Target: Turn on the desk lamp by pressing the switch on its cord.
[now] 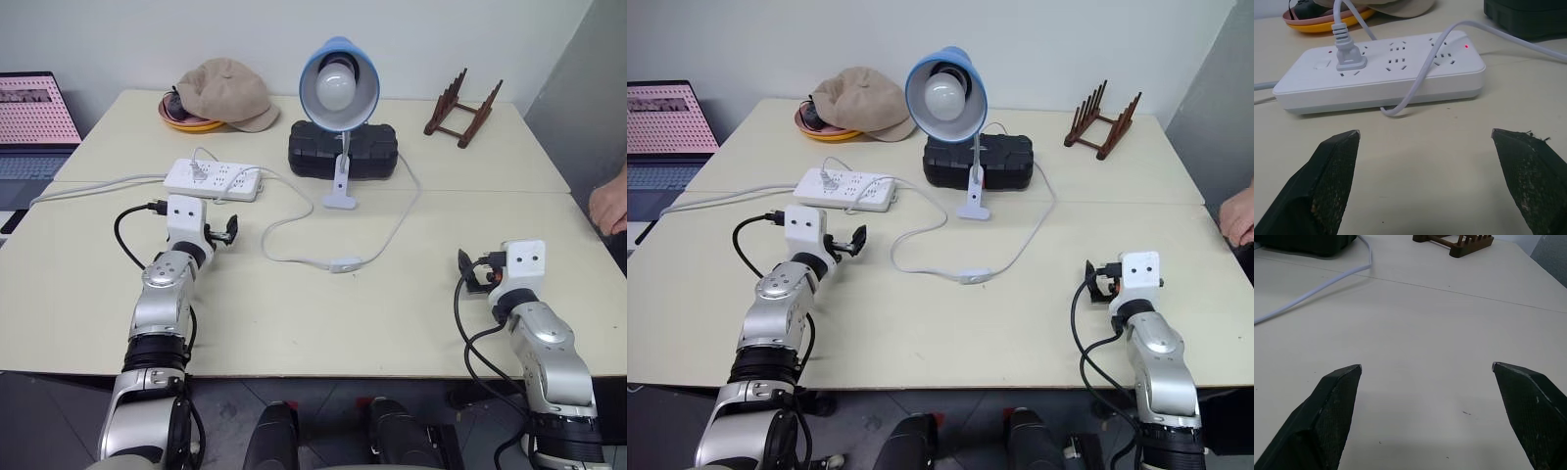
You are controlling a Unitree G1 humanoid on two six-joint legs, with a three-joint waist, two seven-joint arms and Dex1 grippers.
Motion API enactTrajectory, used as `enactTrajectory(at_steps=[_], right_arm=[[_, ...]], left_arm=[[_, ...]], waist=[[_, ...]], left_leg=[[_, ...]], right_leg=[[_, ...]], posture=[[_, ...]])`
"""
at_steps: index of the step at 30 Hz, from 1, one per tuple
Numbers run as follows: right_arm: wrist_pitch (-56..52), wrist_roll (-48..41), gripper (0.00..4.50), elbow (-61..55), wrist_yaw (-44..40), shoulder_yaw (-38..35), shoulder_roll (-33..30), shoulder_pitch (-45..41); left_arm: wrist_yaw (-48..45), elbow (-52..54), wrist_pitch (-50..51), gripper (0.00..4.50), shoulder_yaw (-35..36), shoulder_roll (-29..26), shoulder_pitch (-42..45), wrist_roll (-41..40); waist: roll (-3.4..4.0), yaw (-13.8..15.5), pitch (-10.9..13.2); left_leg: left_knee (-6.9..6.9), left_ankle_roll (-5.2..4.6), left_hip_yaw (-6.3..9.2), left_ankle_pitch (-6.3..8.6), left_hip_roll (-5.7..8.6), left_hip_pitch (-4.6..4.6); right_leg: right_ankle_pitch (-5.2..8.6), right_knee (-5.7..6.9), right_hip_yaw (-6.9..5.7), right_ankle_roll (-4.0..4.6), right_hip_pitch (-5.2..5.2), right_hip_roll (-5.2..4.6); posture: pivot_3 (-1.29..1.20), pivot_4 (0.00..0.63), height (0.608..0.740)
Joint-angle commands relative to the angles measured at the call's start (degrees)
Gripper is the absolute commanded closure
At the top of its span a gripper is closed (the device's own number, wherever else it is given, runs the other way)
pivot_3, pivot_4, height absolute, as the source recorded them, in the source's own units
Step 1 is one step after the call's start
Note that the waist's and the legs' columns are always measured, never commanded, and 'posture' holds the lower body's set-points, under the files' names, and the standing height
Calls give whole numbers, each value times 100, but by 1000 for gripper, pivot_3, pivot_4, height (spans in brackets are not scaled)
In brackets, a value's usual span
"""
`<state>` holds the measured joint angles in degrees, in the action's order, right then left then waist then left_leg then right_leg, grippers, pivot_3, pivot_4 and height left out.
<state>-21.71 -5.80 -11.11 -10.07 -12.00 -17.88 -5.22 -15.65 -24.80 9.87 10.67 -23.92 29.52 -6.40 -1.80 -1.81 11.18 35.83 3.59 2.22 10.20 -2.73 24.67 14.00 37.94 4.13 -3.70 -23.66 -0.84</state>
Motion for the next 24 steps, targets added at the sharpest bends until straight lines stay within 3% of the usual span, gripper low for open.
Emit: enactTrajectory(at_steps=[1, 7, 12, 16, 20, 24], right_arm=[[101, -8, 17, -159, -36, -41, -78, -34], [-75, -467, 17, -268, -1054, 219, -457, -172], [-441, -1221, 17, -71, -3111, 861, -1372, -886], [-352, -1218, 17, 771, -4872, 1865, -1918, -1950], [250, -734, 17, 2183, -5753, 2742, -1547, -3093], [935, -337, 17, 3585, -5911, 3032, -1017, -3911]], left_arm=[[-28, 275, -20, 0, 67, -132, 16, -21], [-1137, 849, 272, 0, -209, -439, -128, -288], [-2981, 1953, 860, 0, -766, -1193, -322, -767], [-4242, 3149, 1532, 0, -969, -1776, -530, -1597], [-4668, 3742, 1684, 0, -1080, -2155, -846, -1714], [-4677, 3979, 1745, 0, -972, -2289, -1080, -1739]], waist=[[0, 0, 0], [0, -9, 0], [2, -31, 2], [2, -101, 2], [3, -144, 3], [3, -161, 5]], left_leg=[[0, 0, 0, 0, 0, 0], [-1, 0, 0, 0, 0, 0], [2, 0, -1, 0, -1, 0], [2, 0, -1, 0, -3, -4], [-3, -1, 0, 1, -4, -4], [-4, -1, 0, 1, -4, -3]], right_leg=[[0, 0, 0, 0, 0, 0], [1, -1, 0, 1, 0, 0], [16, 1, 2, 28, 0, 0], [19, -1, 0, 34, 3, 0], [24, -4, -2, 40, 2, 0], [23, -2, -3, 39, -2, 2]], posture=[[0, 150, 740], [0, 150, 740], [0, 150, 740], [0, 150, 740], [0, 150, 740], [0, 150, 740]])
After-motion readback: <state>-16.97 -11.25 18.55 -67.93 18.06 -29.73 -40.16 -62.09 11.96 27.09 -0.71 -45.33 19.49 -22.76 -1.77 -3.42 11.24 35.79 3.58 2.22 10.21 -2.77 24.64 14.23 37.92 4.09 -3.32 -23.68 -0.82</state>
